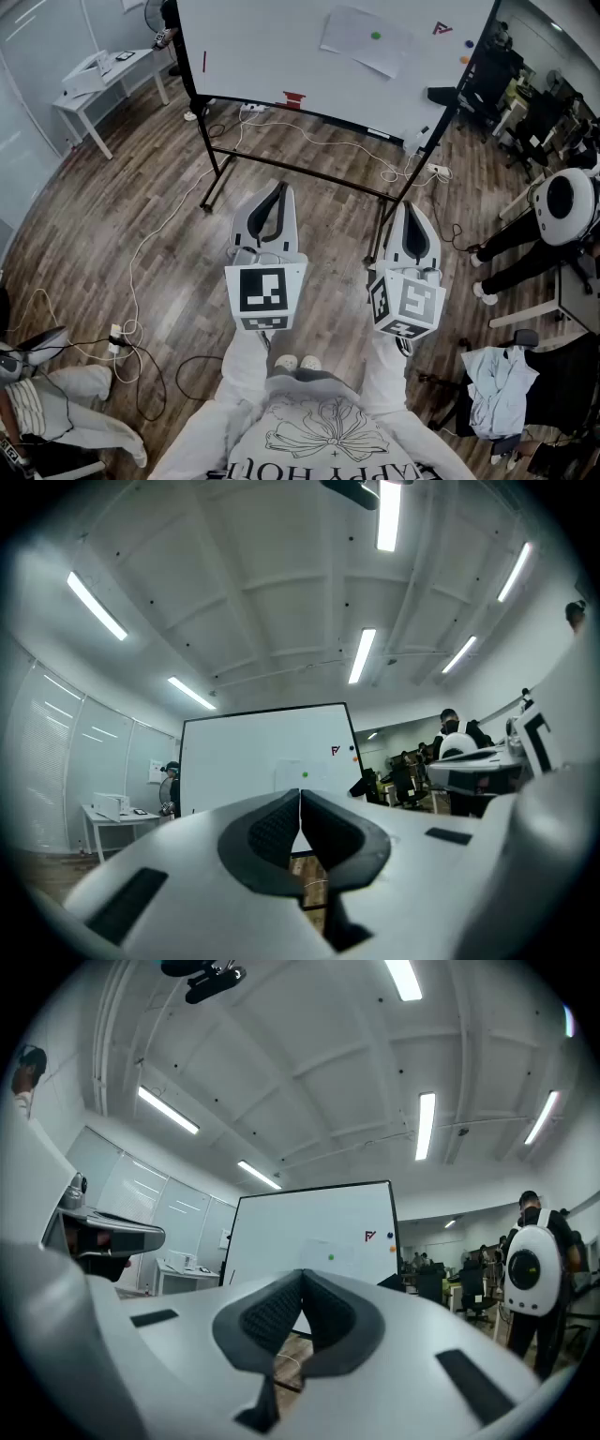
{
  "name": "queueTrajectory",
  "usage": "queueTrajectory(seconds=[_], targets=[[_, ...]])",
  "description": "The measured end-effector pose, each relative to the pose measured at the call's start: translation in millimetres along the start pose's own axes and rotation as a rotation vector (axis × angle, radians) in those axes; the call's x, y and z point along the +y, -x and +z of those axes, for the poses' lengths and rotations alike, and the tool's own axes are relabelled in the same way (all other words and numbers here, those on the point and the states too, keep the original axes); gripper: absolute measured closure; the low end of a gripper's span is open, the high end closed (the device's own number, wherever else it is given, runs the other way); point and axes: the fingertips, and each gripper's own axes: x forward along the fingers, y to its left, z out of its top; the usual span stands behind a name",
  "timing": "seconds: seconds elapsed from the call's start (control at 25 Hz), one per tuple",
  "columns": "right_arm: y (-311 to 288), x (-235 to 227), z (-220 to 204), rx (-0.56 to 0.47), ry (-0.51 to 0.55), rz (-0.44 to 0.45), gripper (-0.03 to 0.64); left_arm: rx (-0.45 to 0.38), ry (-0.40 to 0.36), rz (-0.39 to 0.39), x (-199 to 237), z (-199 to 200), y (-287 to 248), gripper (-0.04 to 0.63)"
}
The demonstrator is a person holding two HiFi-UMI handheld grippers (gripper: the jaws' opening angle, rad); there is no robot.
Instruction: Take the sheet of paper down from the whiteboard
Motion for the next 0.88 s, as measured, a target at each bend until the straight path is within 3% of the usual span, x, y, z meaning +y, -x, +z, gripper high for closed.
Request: queueTrajectory(seconds=[0.88], targets=[[-28.9, -28.1, -36.9, 0.031, -0.022, 0.070, 0.614, 0.049, -0.002, 0.053, -20.2, -27.8, -29.5, 0.589]])
